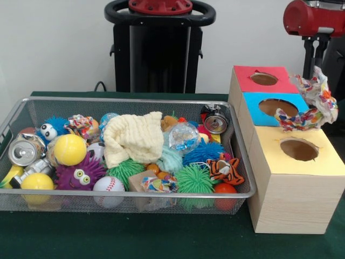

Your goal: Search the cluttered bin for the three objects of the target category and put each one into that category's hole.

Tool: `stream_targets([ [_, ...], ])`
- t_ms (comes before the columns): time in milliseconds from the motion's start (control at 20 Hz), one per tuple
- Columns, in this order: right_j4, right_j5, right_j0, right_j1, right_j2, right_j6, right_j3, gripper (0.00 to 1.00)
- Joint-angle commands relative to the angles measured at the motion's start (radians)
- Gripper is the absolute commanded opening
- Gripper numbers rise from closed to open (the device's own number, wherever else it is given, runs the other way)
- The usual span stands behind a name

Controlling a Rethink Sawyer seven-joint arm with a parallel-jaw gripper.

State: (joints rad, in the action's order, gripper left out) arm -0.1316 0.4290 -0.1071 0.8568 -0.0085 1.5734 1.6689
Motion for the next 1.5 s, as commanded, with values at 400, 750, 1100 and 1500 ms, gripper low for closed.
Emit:
stream_targets([
  [400,0.035,0.167,0.002,-0.086,0.033,0.14,-0.093,0.0],
  [750,0.032,0.165,0.014,-0.086,0.039,0.125,-0.088,0.0],
  [1100,0.029,0.159,0.029,-0.093,0.045,0.109,-0.096,0.0],
  [1500,0.026,0.16,0.035,-0.096,0.047,0.1,-0.099,0.0],
])
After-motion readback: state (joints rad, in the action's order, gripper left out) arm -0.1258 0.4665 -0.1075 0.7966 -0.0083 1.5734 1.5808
